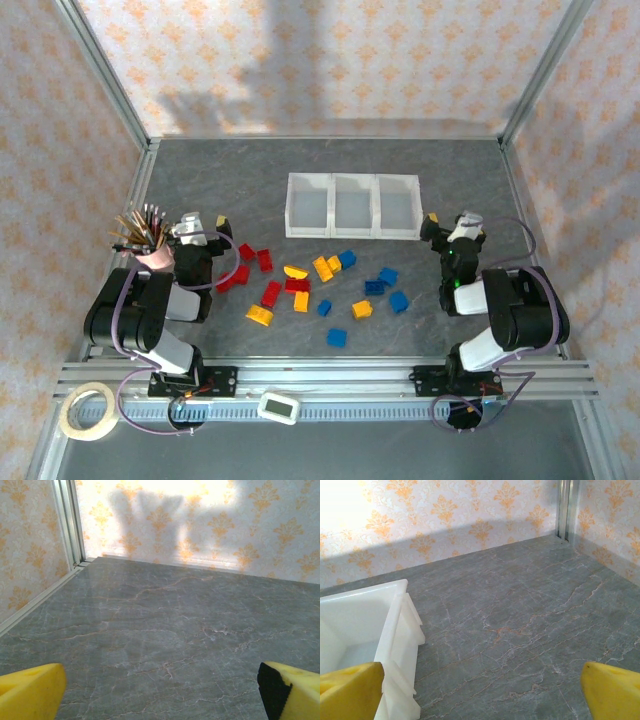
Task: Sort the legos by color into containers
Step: Pick up the lego from the center of the table.
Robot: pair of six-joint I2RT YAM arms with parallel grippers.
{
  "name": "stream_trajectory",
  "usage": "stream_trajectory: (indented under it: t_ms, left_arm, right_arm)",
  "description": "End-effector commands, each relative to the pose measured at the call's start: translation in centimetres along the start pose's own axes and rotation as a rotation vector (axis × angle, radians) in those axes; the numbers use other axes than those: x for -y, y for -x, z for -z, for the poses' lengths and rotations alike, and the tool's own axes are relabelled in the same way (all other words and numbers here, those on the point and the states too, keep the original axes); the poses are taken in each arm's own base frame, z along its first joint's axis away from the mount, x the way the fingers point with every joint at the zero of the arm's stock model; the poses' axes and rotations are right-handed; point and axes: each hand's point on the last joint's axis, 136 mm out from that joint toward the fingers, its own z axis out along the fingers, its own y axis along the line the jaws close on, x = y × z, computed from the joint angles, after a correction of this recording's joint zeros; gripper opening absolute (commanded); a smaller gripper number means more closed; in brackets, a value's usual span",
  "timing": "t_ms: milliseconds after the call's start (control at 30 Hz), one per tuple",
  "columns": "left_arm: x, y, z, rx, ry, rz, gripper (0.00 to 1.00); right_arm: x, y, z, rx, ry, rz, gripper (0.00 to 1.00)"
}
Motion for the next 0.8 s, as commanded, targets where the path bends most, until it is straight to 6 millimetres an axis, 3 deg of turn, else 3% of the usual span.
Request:
stream_trajectory:
  t_ms: [0,300,767]
  left_arm:
    - [-0.6,1.1,-0.4,0.036,0.033,0.015,0.99]
    - [-1.1,1.9,-0.1,0.049,0.059,0.03,0.99]
    - [-0.5,5.5,2.4,0.039,0.004,0.117,1.0]
  right_arm:
    - [-0.2,0.8,0.1,0.031,0.012,0.008,1.0]
    - [-0.8,0.9,0.3,0.032,0.047,0.021,1.0]
    - [0.3,4.8,2.2,0.041,-0.028,-0.134,1.0]
